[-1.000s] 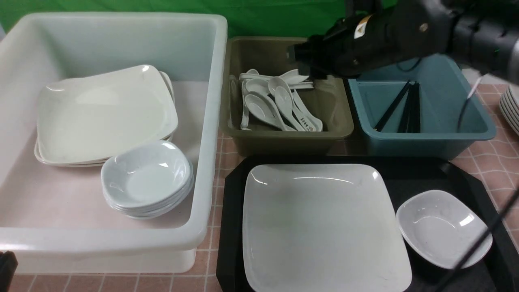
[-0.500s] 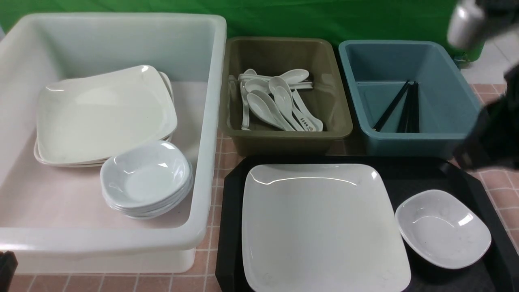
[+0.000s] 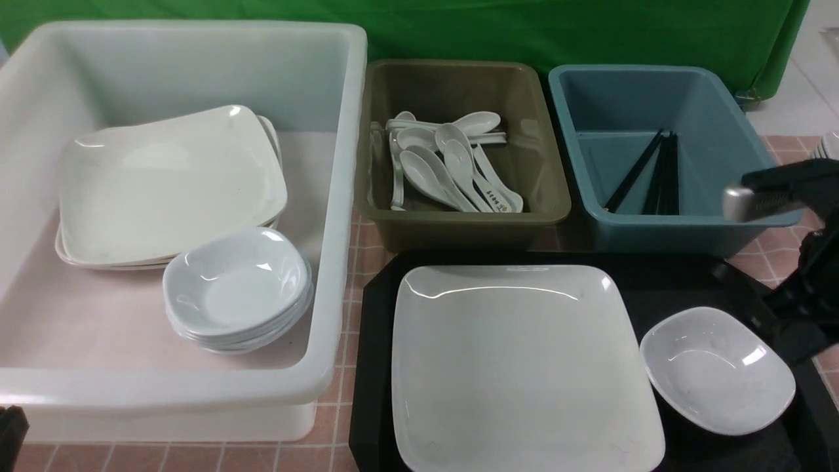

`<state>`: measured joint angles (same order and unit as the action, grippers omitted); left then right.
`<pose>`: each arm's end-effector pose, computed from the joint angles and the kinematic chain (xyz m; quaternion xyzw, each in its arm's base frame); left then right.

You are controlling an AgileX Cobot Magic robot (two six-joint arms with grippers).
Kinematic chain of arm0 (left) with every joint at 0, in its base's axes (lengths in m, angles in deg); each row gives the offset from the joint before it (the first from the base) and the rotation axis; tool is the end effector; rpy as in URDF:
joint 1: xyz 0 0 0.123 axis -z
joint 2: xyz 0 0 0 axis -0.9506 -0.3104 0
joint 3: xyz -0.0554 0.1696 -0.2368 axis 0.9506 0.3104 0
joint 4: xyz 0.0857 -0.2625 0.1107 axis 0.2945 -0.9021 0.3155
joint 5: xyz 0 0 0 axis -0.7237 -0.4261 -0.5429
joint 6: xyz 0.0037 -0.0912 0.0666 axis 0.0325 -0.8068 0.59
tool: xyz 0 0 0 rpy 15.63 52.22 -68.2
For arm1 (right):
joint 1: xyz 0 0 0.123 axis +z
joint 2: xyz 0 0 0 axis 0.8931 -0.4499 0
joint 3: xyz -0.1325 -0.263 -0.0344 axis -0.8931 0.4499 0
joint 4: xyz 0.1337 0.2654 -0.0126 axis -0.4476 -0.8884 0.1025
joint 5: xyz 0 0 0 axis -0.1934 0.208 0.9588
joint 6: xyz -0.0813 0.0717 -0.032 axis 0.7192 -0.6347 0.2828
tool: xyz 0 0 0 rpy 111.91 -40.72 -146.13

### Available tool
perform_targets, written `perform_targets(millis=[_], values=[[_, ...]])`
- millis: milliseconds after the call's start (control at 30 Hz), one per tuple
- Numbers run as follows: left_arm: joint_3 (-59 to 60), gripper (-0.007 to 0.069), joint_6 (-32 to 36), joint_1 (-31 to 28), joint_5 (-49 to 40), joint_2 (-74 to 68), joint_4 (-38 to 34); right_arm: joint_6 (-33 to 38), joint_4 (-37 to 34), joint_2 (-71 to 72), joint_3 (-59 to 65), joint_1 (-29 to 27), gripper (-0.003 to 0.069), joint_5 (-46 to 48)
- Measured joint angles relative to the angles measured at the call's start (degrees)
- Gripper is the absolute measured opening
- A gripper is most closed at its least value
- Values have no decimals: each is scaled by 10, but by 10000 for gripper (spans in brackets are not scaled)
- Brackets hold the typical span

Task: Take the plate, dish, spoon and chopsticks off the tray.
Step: Use the right arm to grab a small plate from the dinner plate

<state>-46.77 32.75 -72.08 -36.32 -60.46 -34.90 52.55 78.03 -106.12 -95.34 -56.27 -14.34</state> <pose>0.1121 0.0002 0.1858 0.0142 0.7606 0.0139 0.6489 0.3625 0.0385 0.2377 -0.1697 0.9782 -0.0322 0.1155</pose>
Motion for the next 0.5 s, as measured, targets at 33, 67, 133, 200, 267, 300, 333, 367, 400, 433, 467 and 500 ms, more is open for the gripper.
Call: perform_targets(millis=[33,67,133,200,267,300,333,367,400,433,467,500], values=[[0,21,0,0,0,0,0,1,0,-8,-6,-3,41,-3],[0,21,0,0,0,0,0,3,0,-19,-14,-8,52,-7],[0,21,0,0,0,0,0,25,0,-67,-52,-14,150,-15],[0,21,0,0,0,0,0,50,-1,-93,-69,-14,234,-18],[0,21,0,0,0,0,0,76,-1,-111,-78,-14,307,-21],[0,21,0,0,0,0,0,90,-2,-124,-81,-14,342,-21],[0,21,0,0,0,0,0,95,-2,-132,-83,-14,358,-24],[0,21,0,0,0,0,0,101,-2,-141,-84,-14,373,-28],[0,21,0,0,0,0,0,102,-2,-144,-84,-14,377,-29],[0,21,0,0,0,0,0,105,-2,-149,-85,-14,382,-34],[0,21,0,0,0,0,0,106,-2,-161,-86,-14,389,-46],[0,21,0,0,0,0,0,108,-2,-170,-86,-14,392,-57]])
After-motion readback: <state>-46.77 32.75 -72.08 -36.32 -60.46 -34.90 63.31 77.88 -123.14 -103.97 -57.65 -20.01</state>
